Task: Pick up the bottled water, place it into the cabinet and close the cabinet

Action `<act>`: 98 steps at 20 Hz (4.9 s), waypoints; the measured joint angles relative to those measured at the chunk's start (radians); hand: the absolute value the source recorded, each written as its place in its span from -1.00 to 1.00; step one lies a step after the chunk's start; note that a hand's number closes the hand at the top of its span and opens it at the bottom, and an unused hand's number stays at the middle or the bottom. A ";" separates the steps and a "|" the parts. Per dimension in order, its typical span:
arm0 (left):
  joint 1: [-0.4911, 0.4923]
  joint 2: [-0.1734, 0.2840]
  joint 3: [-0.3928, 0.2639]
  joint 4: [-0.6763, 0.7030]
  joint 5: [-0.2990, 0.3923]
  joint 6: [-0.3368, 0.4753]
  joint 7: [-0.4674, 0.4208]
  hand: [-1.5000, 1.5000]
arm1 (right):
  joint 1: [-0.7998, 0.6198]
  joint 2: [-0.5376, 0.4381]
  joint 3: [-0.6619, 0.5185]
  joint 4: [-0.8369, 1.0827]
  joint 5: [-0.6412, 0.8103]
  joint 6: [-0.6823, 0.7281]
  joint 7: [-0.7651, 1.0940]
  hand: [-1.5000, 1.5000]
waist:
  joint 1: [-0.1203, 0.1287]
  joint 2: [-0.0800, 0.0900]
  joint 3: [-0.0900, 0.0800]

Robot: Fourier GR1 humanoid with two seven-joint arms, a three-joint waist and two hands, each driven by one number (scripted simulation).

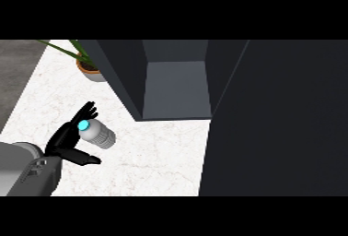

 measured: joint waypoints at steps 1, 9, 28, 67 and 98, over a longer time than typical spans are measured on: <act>-0.019 -0.003 0.001 0.030 -0.006 0.010 -0.013 -1.00 | -0.002 0.001 0.005 0.001 0.000 -0.004 0.001 -1.00 | -0.001 0.000 0.000; -0.075 -0.032 0.020 0.154 -0.010 0.074 -0.108 -1.00 | -0.010 -0.014 0.032 0.005 0.004 -0.030 0.005 -1.00 | -0.002 0.001 0.000; -0.080 -0.140 -0.064 0.094 -0.099 0.276 -0.302 1.00 | -0.003 -0.065 0.016 0.001 -0.006 -0.053 -0.017 -1.00 | 0.010 -0.006 0.001; -0.231 -0.308 -0.575 -0.487 0.494 0.994 0.261 1.00 | 0.107 -0.117 0.036 -0.006 -0.022 -0.077 -0.112 -1.00 | 0.005 -0.005 0.003; -0.650 -0.299 -0.477 0.254 0.621 1.147 0.030 -1.00 | 0.180 -0.153 -0.058 0.004 -0.069 0.020 -0.224 -1.00 | -0.038 0.014 0.002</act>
